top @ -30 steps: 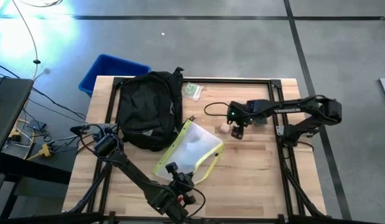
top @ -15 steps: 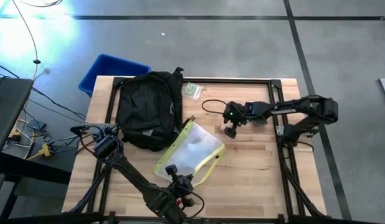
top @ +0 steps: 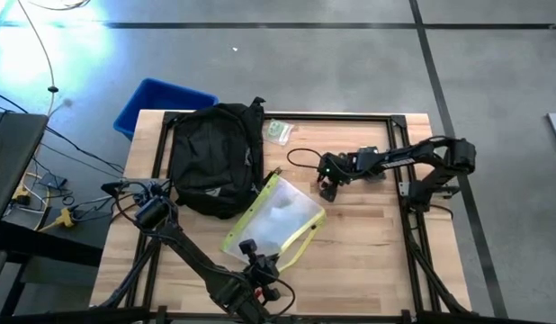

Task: Unpack backpack
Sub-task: Put the pink charger adapter into the yellow zip bag

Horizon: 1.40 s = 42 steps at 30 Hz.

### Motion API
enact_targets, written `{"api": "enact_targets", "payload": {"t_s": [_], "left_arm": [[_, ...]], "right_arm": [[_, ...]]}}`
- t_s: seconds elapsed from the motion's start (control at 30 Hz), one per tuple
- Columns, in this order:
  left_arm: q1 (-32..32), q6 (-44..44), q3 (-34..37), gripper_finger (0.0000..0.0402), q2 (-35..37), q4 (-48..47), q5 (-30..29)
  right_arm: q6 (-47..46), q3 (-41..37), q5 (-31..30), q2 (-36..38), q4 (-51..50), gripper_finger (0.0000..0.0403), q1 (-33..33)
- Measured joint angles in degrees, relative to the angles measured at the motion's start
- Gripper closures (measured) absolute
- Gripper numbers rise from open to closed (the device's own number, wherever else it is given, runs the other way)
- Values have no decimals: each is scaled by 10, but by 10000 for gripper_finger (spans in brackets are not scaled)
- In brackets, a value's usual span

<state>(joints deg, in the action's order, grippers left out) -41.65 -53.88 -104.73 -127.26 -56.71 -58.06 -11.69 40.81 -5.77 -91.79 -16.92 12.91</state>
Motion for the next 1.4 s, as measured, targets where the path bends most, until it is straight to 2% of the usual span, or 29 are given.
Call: {"api": "enact_targets", "payload": {"t_s": [0.07, 0.27, 0.37, 0.5, 0.63, 0.73, 0.83, 0.93, 1.03, 1.2, 1.27, 1.4], "left_arm": [[0, 0, 0, 402, 0, 0, 0], [0, -2, 0, 402, 0, 1, 1], [0, -9, 0, 402, 0, 1, 1], [0, -13, 0, 402, 0, 2, 0], [0, -20, 0, 402, 0, 11, -19], [1, -30, 0, 402, 0, 19, -36], [1, -28, 0, 402, 0, 41, -50], [2, -6, 0, 402, 0, 64, -55], [2, 31, 0, 402, 0, 88, -56], [8, 78, 0, 402, 0, 121, -54], [9, 80, 0, 402, 0, 121, -48], [9, 80, 0, 402, 0, 119, -43]], "right_arm": [[1, -2, 2, 13, -2, 240, -9], [-15, -2, -1, 92, -49, 239, -75], [-62, -2, 0, 143, -93, 239, -146], [-153, -2, 3, 186, -116, 239, -276], [-226, -1, 3, 173, -31, 239, -394], [-227, -1, -5, 127, 82, 239, -440], [-200, -1, -2, 66, 194, 239, -440], [-168, 0, 11, 4, 277, 239, -410], [-133, 30, 35, -46, 300, 239, -364], [-57, 114, 27, -111, 297, 238, -306], [-29, 148, 28, -129, 292, 209, -291], [-13, 206, 60, -146, 235, 110, -270]]}}
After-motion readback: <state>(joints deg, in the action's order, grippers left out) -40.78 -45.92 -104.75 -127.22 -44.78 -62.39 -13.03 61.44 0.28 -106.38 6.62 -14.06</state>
